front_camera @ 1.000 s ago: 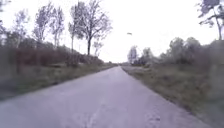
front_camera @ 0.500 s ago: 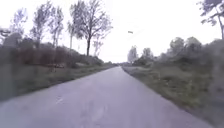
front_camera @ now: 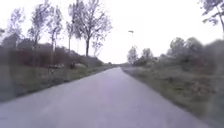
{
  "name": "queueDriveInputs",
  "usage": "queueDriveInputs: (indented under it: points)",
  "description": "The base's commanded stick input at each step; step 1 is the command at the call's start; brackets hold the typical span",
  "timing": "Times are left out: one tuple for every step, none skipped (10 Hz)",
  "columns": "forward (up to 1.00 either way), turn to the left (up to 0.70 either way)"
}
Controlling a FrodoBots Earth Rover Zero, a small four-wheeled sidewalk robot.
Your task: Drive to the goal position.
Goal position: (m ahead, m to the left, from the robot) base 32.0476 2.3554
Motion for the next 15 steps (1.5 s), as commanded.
queueDriveInputs:
  points:
    - [1.00,0.00]
    - [1.00,0.00]
    - [1.00,0.00]
    - [1.00,0.00]
    - [1.00,0.00]
    - [1.00,0.00]
    - [1.00,0.00]
    - [1.00,0.00]
    - [1.00,0.00]
    - [1.00,0.00]
    - [1.00,0.00]
    - [1.00,0.00]
    - [1.00,-0.27]
    - [1.00,-0.40]
    - [1.00,-0.40]
